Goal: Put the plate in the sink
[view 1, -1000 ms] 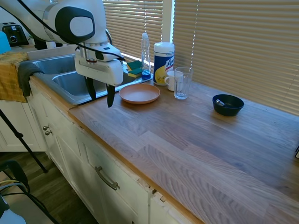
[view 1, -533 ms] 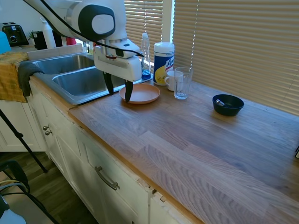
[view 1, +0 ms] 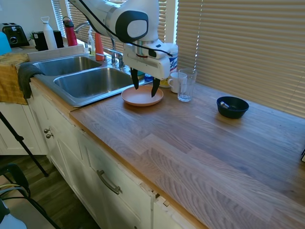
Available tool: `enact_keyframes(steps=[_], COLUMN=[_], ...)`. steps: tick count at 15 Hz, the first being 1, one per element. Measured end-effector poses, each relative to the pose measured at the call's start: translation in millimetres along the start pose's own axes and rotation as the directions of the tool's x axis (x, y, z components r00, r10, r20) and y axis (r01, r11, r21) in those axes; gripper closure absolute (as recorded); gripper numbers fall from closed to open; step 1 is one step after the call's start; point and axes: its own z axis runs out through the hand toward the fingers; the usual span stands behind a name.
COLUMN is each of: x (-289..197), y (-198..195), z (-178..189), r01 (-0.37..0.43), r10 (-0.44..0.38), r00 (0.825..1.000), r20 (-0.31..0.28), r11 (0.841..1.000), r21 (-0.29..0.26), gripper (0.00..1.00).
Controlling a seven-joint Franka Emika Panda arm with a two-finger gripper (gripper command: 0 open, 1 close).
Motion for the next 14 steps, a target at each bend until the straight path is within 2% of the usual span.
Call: enact_keyframes(steps=[4, 9, 10, 14], x=[30, 39, 41, 45], y=[-7, -12, -12, -13], z=[27, 56, 58, 60], r01=[-0.012, -0.012, -0.012, -0.003], r10=[0.012, 0.008, 0.008, -0.005], r00=[0.999, 0.993, 0.992, 0.988], r20=[0.034, 0.115, 0.124, 0.152], r11=[1.000, 0.999, 0.999, 0.999], r21=[0.022, 0.033, 0.036, 0.048], gripper=[0.00, 0.00, 1.00, 1.00])
